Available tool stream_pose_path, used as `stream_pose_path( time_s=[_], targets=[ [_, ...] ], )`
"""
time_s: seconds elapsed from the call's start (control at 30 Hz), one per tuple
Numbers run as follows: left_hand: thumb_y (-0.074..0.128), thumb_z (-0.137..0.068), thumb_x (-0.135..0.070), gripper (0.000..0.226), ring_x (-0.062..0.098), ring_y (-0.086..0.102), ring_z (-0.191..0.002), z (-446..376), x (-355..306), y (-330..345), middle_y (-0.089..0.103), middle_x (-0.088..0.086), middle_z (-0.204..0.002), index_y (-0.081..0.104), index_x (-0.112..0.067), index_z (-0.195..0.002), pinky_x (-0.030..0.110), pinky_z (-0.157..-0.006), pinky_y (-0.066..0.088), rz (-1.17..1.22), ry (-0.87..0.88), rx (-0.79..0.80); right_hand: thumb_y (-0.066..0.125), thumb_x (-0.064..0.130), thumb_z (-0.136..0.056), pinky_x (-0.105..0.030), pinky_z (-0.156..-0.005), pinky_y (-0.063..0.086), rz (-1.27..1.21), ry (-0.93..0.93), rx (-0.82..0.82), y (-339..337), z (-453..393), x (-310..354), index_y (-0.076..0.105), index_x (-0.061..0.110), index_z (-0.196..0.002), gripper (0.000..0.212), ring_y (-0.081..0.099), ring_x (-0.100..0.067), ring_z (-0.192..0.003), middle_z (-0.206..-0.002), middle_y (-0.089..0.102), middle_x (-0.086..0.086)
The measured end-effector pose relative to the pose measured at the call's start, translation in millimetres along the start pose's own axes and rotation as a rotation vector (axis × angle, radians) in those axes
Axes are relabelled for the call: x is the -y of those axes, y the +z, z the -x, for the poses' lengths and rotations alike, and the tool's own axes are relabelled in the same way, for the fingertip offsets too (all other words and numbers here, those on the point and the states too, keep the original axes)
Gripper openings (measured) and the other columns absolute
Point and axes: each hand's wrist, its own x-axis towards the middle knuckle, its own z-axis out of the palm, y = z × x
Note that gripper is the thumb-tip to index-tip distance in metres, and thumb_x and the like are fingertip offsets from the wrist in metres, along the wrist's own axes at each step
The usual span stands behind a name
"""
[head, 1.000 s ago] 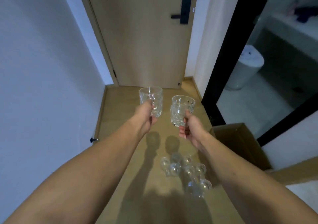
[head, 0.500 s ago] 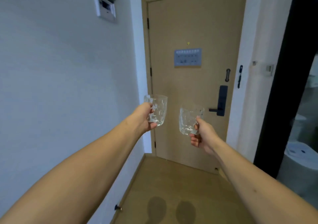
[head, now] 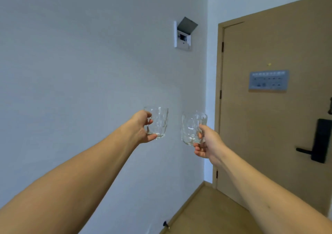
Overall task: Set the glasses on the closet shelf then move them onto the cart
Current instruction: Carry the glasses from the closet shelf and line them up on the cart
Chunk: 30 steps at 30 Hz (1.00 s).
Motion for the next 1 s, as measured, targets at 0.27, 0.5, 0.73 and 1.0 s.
stream_pose_path(
  time_s=[0.27, 0.5, 0.73, 1.0],
  targets=[
    [0.06, -0.097, -0.019, 0.016, 0.045, 0.051, -0.118, 57.2, -20.5, -107.4, 0.057, 0.001, -0.099, 0.058, -0.01, -0.11, 0.053, -0.072, 0.058, 0.116, 0.055, -0.252, 0.053, 0.042, -0.092, -0.026, -0.049, 0.049, 0.026, 0.013, 0.273, 106.1, 38.0, -3.1, 0.045, 0.019, -0.07, 0.033, 0.047, -0.022, -0.052, -0.069, 0.055, -0.012],
    [0.057, -0.098, -0.017, 0.012, 0.046, 0.051, -0.115, 124.1, -31.5, -216.4, 0.059, 0.002, -0.103, 0.06, -0.011, -0.109, 0.058, -0.09, 0.055, 0.185, 0.131, -0.484, 0.056, 0.043, -0.093, -0.026, -0.051, 0.049, 0.039, -0.002, 0.506, 206.8, 105.6, -10.4, 0.047, 0.017, -0.072, 0.035, 0.047, -0.022, -0.051, -0.068, 0.056, -0.013],
    [0.058, -0.098, -0.016, 0.019, 0.043, 0.05, -0.119, 217.2, -28.9, -344.1, 0.059, 0.001, -0.102, 0.058, -0.009, -0.115, 0.057, -0.09, 0.055, 0.231, 0.176, -0.693, 0.057, 0.044, -0.094, -0.028, -0.052, 0.05, 0.035, 0.034, 0.706, 317.5, 210.4, -30.6, 0.05, 0.016, -0.078, 0.034, 0.05, -0.024, -0.055, -0.072, 0.058, -0.013],
    [0.056, -0.099, -0.017, 0.024, 0.041, 0.048, -0.125, 341.2, -15.8, -486.9, 0.058, 0.001, -0.1, 0.058, -0.012, -0.122, 0.056, -0.094, 0.054, 0.254, 0.226, -0.913, 0.057, 0.044, -0.095, -0.028, -0.053, 0.051, 0.035, 0.088, 0.931, 433.8, 363.7, -64.3, 0.05, 0.015, -0.078, 0.035, 0.05, -0.023, -0.055, -0.079, 0.056, -0.014]
  ],
)
